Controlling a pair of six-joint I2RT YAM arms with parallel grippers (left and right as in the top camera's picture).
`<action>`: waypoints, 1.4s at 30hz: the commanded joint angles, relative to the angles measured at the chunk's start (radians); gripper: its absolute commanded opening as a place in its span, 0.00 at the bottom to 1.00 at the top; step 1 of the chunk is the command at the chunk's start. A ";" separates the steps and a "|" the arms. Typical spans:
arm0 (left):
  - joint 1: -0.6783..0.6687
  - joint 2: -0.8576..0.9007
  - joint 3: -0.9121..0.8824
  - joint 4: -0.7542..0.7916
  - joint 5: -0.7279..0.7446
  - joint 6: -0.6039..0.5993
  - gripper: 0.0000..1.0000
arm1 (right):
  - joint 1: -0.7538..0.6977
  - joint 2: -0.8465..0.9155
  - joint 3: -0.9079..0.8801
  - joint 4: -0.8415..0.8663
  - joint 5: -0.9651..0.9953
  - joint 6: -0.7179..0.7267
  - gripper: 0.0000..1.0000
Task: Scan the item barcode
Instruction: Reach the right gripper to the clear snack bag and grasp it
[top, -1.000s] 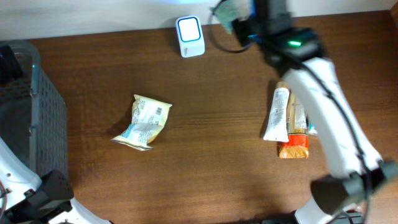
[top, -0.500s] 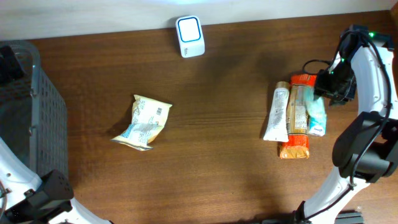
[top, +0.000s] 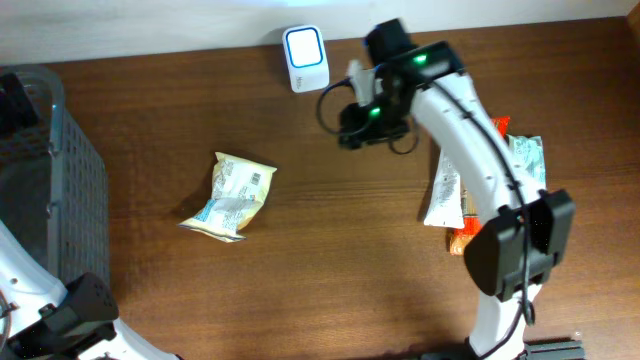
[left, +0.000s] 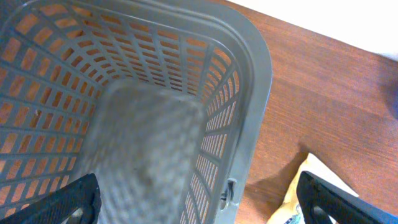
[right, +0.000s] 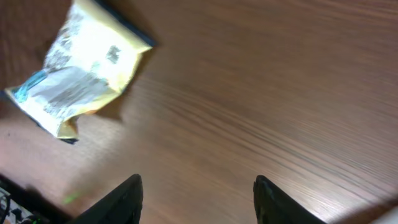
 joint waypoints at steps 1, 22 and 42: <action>0.002 0.001 0.006 0.002 0.010 0.015 0.99 | 0.120 0.095 0.012 0.048 -0.059 0.017 0.56; 0.002 0.001 0.006 0.002 0.010 0.015 0.99 | 0.306 0.340 0.067 0.063 -0.001 -0.070 0.66; 0.002 0.001 0.006 0.002 0.010 0.015 0.99 | 0.039 0.408 0.197 0.024 -0.052 -0.936 0.93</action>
